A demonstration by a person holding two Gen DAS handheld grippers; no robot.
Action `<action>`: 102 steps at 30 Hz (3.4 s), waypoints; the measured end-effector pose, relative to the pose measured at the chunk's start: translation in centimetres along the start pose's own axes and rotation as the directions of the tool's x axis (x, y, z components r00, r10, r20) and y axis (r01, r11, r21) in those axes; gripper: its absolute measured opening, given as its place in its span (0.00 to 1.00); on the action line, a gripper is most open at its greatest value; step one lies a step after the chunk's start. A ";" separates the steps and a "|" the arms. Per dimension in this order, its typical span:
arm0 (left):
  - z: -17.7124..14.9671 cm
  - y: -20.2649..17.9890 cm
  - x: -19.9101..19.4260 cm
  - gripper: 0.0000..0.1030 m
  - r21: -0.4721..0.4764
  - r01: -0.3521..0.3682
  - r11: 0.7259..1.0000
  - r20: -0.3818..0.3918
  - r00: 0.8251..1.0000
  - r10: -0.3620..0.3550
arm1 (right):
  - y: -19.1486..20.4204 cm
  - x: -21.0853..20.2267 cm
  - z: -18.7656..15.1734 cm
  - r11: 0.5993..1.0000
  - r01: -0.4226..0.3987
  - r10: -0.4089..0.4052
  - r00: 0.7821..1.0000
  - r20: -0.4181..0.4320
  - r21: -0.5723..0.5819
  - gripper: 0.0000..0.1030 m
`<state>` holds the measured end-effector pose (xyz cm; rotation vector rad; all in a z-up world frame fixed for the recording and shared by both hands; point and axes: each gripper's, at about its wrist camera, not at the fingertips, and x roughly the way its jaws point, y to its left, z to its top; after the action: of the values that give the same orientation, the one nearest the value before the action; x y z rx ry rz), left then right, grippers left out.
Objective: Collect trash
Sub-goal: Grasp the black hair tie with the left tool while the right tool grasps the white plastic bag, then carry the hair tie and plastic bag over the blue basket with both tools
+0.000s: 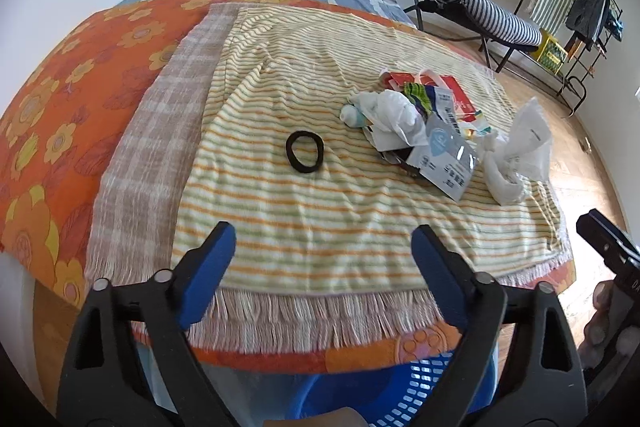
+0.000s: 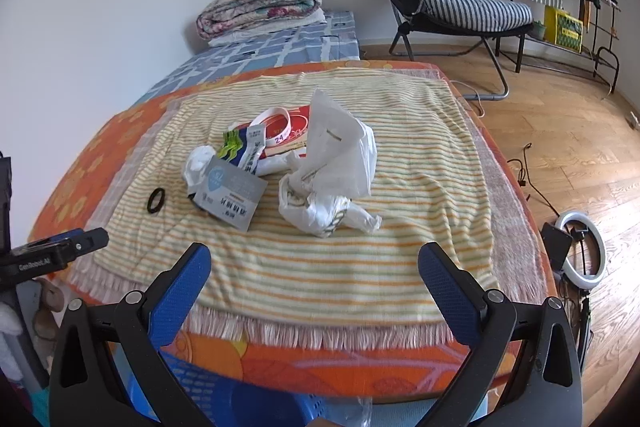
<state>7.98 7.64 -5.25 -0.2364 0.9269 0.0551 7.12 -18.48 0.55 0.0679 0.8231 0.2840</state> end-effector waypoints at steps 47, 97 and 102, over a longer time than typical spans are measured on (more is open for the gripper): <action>5.5 2.7 8.2 0.07 -0.023 -0.006 1.000 -0.040 0.999 0.005 | 0.7 11.2 2.9 0.985 0.074 -0.098 0.983 -0.153 -0.153 0.59; -12.4 -5.1 -2.9 0.07 0.190 0.271 0.944 -0.242 0.944 -0.223 | 7.4 -3.5 -13.2 0.918 -0.196 0.090 0.949 -0.302 -0.344 0.59; -13.9 -5.4 -2.7 0.07 0.198 0.265 0.944 -0.263 0.942 -0.209 | 7.7 -3.2 -14.9 0.915 -0.213 0.092 0.938 -0.336 -0.344 0.60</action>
<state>-3.73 -0.57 -10.13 -0.1392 1.1284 -0.3116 -7.57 -12.69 -5.95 -0.2816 1.0682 0.6108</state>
